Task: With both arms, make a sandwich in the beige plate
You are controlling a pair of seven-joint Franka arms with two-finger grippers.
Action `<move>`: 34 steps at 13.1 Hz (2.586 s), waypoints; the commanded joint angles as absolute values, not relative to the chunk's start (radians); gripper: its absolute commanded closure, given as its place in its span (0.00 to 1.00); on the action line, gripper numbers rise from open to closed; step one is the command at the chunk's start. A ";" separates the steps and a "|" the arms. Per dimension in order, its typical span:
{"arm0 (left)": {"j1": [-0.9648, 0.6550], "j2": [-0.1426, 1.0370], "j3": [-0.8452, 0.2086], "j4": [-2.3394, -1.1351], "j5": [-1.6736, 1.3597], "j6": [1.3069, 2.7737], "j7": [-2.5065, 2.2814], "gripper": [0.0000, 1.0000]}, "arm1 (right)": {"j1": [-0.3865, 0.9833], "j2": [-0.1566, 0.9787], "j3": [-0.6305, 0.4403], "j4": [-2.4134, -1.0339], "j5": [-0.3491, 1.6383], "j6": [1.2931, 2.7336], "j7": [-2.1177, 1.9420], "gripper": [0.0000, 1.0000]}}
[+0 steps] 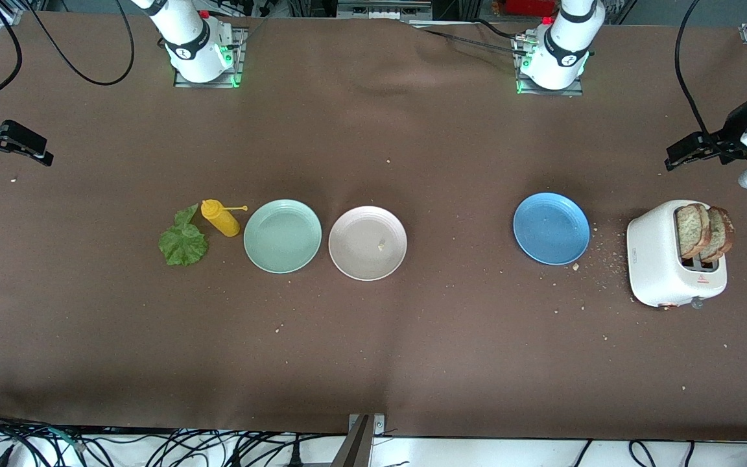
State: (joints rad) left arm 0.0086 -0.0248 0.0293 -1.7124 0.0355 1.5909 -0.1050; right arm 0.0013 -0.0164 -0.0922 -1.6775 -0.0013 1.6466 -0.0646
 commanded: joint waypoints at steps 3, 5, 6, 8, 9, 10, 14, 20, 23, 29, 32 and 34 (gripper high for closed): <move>0.018 -0.040 0.017 -1.736 0.058 1.609 -0.086 0.00 | 0.002 -0.015 -0.075 -1.660 0.014 1.628 -0.055 0.00; 0.023 -0.041 0.017 -1.736 0.058 1.609 -0.086 0.00 | 0.002 -0.012 -0.075 -1.660 0.011 1.638 -0.057 0.00; 0.021 -0.040 0.017 -1.736 0.058 1.609 -0.086 0.00 | 0.005 -0.011 -0.075 -1.654 0.008 1.643 -0.057 0.00; 0.020 -0.040 0.017 -1.736 0.058 1.609 -0.086 0.00 | 0.009 -0.006 -0.075 -1.640 0.006 1.641 -0.055 0.00; 0.020 -0.040 0.017 -1.736 0.058 1.611 -0.086 0.00 | 0.009 -0.006 -0.075 -1.638 0.006 1.641 -0.057 0.00; 0.018 -0.040 0.017 -1.736 0.058 1.611 -0.086 0.00 | 0.009 -0.006 -0.075 -1.640 0.006 1.641 -0.057 0.00; 0.018 -0.038 0.015 -1.736 0.057 1.611 -0.092 0.00 | 0.011 -0.006 -0.075 -1.638 0.006 1.641 -0.057 0.00; 0.021 -0.038 0.017 -1.736 0.049 1.620 -0.094 0.00 | 0.012 -0.006 -0.069 -1.638 0.008 1.635 -0.055 0.00; 0.021 -0.037 0.017 -1.740 0.049 1.623 -0.094 0.00 | 0.012 -0.008 -0.061 -1.637 0.008 1.634 -0.055 0.00; 0.021 -0.037 0.015 -1.750 0.049 1.643 -0.094 0.00 | 0.011 -0.008 -0.063 -1.637 0.009 1.629 -0.057 0.00; 0.021 -0.037 0.017 -1.752 0.049 1.643 -0.094 0.00 | 0.011 -0.008 -0.063 -1.638 0.011 1.629 -0.058 0.00; 0.021 -0.038 0.015 -1.753 0.048 1.643 -0.094 0.00 | 0.011 -0.008 -0.063 -1.637 0.012 1.629 -0.055 0.00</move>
State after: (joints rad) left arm 0.0120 -0.0228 0.0255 -1.7320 0.0355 1.6254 -0.1050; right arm 0.0111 -0.0163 -0.0620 -1.6620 -0.0010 1.6486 -0.0646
